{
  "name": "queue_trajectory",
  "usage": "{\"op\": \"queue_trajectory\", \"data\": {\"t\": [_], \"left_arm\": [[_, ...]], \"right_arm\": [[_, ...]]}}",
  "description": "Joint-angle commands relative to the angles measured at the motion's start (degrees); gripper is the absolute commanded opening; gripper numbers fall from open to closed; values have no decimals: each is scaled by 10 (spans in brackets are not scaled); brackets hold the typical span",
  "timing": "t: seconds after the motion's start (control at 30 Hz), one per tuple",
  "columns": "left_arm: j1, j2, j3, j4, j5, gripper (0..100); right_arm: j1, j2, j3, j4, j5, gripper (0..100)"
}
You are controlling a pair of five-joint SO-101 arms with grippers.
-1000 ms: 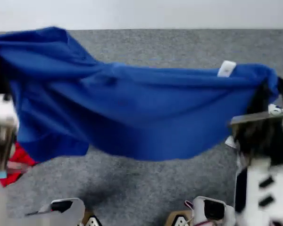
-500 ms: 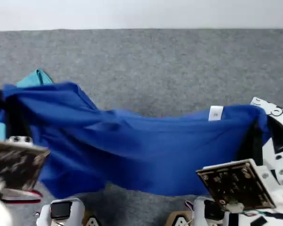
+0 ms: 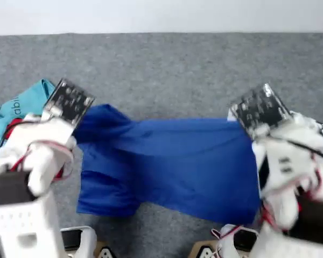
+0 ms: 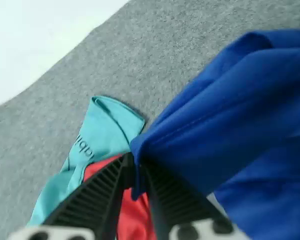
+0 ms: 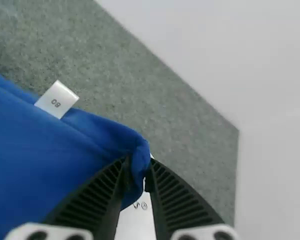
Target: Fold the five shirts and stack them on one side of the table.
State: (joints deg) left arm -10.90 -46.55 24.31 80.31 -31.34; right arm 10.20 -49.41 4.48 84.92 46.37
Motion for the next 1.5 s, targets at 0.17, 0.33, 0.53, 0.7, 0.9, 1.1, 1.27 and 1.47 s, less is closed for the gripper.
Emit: {"op": "queue_trajectory", "data": {"t": [0.17,0.33,0.53,0.7,0.9,1.1,1.27,1.47], "left_arm": [[0,195,0,-236,-4,4],[11,327,-93,-280,-4,4],[35,468,-216,-284,-4,4],[41,571,-313,-289,-4,4],[41,656,-425,-272,-4,4],[48,699,-511,-194,-4,4],[47,713,-529,-114,-6,4],[47,715,-525,-7,-25,4]], "right_arm": [[6,6,273,-351,6,11],[6,78,327,-512,4,11],[-26,193,306,-640,6,11],[-43,300,248,-724,7,11],[-41,400,152,-749,6,11],[-44,429,113,-745,7,11],[-44,412,111,-640,8,11],[-56,368,111,-443,32,11]]}}
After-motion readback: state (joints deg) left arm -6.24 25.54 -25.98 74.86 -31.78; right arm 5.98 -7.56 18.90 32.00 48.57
